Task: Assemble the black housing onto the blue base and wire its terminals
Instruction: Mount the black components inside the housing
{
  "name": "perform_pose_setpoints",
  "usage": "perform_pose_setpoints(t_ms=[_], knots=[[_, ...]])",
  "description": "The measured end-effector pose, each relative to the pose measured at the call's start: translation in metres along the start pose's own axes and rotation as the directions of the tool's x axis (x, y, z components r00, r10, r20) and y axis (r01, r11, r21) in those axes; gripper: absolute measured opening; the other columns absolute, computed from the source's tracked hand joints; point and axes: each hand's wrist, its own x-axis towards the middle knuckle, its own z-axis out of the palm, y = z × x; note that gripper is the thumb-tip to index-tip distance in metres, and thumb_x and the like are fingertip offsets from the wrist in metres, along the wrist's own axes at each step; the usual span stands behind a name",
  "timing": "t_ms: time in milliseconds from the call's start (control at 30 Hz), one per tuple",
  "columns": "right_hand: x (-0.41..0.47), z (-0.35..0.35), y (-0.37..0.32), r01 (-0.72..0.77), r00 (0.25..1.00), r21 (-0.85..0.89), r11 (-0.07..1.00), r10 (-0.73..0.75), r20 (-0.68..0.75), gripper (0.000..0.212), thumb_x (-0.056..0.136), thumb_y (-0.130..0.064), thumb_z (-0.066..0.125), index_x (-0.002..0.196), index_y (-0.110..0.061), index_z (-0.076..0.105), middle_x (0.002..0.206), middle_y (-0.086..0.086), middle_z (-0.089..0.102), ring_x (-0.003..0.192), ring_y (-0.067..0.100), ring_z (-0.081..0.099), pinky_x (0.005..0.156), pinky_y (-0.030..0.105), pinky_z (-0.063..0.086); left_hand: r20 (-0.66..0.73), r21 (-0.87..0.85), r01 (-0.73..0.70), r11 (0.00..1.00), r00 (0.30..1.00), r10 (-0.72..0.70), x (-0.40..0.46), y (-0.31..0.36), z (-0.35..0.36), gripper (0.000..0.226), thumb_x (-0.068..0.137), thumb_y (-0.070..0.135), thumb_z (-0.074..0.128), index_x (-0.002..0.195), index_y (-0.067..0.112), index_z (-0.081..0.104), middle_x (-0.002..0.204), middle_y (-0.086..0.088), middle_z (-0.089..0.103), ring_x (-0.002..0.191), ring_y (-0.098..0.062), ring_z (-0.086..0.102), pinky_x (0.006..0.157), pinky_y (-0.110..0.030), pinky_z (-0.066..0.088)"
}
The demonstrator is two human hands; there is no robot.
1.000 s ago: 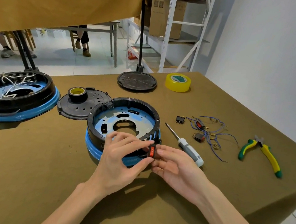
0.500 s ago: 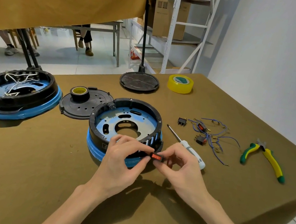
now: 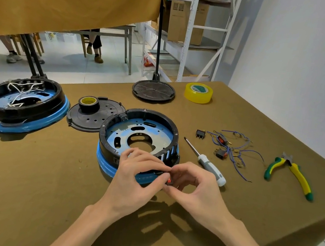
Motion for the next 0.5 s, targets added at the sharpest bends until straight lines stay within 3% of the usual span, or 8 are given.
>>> perform_pose_setpoints(t_ms=[100, 233, 333, 400, 500], knots=[[0.002, 0.001, 0.001, 0.039, 0.999, -0.033, 0.999, -0.039, -0.009, 0.033, 0.083, -0.033, 0.083, 0.113, -0.028, 0.069, 0.097, -0.014, 0.071, 0.087, 0.016, 0.071, 0.073, 0.028, 0.06, -0.015, -0.014, 0.025, 1.0, 1.0, -0.025, 0.001, 0.001, 0.001, 0.021, 0.086, 0.045, 0.072, 0.103, 0.036, 0.079, 0.098, 0.025, 0.074, 0.105, -0.005, 0.066, 0.115, -0.028, 0.025], [0.002, 0.007, 0.003, 0.095, 0.995, -0.092, 0.991, -0.095, 0.007, 0.034, 0.084, -0.029, 0.083, 0.114, -0.023, 0.068, 0.098, -0.014, 0.069, 0.088, 0.013, 0.07, 0.077, 0.028, 0.059, -0.058, -0.041, 0.068, 0.997, 0.996, -0.07, 0.001, -0.001, 0.002, 0.019, 0.087, 0.03, 0.074, 0.102, 0.042, 0.076, 0.097, 0.028, 0.074, 0.102, -0.001, 0.068, 0.116, -0.028, 0.024], [0.0, 0.009, 0.005, 0.139, 0.99, -0.18, 0.974, -0.142, -0.005, 0.031, 0.088, -0.026, 0.076, 0.117, -0.021, 0.067, 0.102, -0.015, 0.067, 0.091, 0.01, 0.067, 0.079, 0.025, 0.058, -0.064, -0.024, 0.078, 0.997, 0.995, -0.08, 0.002, -0.002, 0.001, 0.014, 0.089, 0.034, 0.076, 0.102, 0.041, 0.076, 0.096, 0.028, 0.075, 0.103, 0.002, 0.068, 0.118, -0.028, 0.024], [-0.001, 0.011, 0.005, 0.167, 0.982, -0.248, 0.954, -0.184, -0.047, 0.028, 0.088, -0.024, 0.07, 0.116, -0.024, 0.066, 0.101, -0.017, 0.064, 0.092, 0.005, 0.064, 0.08, 0.018, 0.054, -0.055, 0.014, 0.055, 0.998, 0.997, -0.055, 0.001, -0.002, 0.001, 0.019, 0.088, 0.036, 0.072, 0.106, 0.039, 0.074, 0.099, 0.027, 0.074, 0.106, 0.004, 0.066, 0.118, -0.026, 0.026], [0.001, 0.012, 0.005, 0.083, 0.974, -0.263, 0.961, -0.135, -0.184, 0.02, 0.085, -0.027, 0.067, 0.104, -0.031, 0.065, 0.093, -0.021, 0.065, 0.094, 0.002, 0.064, 0.079, 0.011, 0.049, -0.034, 0.129, -0.011, 0.992, 0.999, 0.015, -0.001, -0.005, 0.002, 0.026, 0.089, 0.029, 0.072, 0.115, 0.034, 0.073, 0.11, 0.022, 0.071, 0.114, 0.002, 0.059, 0.111, -0.026, 0.034]])
